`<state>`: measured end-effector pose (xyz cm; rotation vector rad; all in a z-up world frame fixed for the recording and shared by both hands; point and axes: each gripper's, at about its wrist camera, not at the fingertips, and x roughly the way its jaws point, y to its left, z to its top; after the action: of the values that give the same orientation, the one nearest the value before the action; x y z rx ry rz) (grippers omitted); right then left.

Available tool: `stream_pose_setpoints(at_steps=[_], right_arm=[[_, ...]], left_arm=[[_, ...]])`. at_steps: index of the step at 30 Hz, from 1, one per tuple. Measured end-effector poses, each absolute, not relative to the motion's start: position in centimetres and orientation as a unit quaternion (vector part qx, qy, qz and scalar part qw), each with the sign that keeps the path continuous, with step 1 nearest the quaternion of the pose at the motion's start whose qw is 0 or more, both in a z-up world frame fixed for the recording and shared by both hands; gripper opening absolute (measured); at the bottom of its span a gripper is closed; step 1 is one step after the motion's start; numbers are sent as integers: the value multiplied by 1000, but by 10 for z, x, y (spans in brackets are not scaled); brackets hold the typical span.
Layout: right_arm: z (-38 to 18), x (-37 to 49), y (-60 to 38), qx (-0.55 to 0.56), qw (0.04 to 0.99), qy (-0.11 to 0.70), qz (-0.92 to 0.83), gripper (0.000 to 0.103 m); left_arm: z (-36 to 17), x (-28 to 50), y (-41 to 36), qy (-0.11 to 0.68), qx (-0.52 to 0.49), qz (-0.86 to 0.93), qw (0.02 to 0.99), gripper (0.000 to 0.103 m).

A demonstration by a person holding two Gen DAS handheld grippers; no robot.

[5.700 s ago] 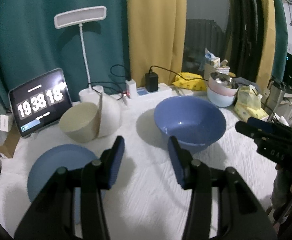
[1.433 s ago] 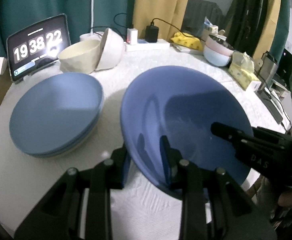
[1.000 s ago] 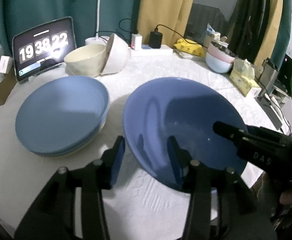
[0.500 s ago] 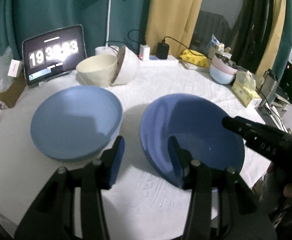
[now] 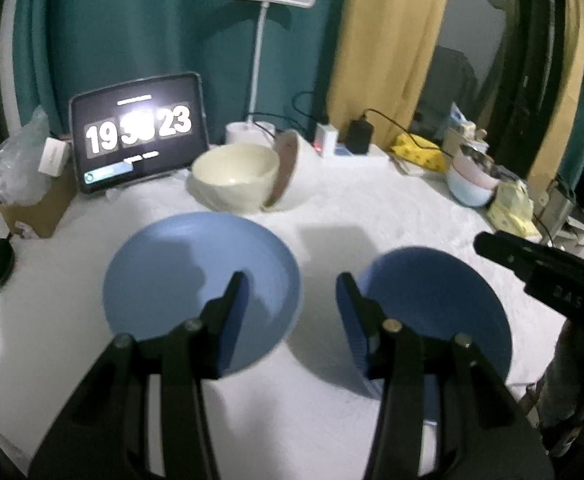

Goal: Organize plates and bowls

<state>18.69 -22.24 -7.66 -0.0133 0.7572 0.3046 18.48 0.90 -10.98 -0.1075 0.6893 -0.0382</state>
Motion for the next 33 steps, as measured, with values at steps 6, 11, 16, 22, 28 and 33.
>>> stream_pose_setpoints(at_steps=[6,11,16,22,28,33], right_arm=[[-72,206,-202,-23,916,368,157,38],[-68,223,-182,-41,913,371,163,38],[-68,245,-160,-55,907,382,168,38],[-73,269,-133,-62,896,407,168,38],[-73,282,-106,-60,887,426,168,38],[-77,291,-78,-39,880,443,167,38]], left_arm=[[-104,201,30,328,-60,-8,943,47],[-101,218,41,323,-60,-8,944,47],[-99,241,53,327,-67,-13,942,47],[-100,268,64,330,-69,-14,941,47],[-104,290,80,341,-79,-14,937,47],[-101,306,96,344,-80,-25,935,47]])
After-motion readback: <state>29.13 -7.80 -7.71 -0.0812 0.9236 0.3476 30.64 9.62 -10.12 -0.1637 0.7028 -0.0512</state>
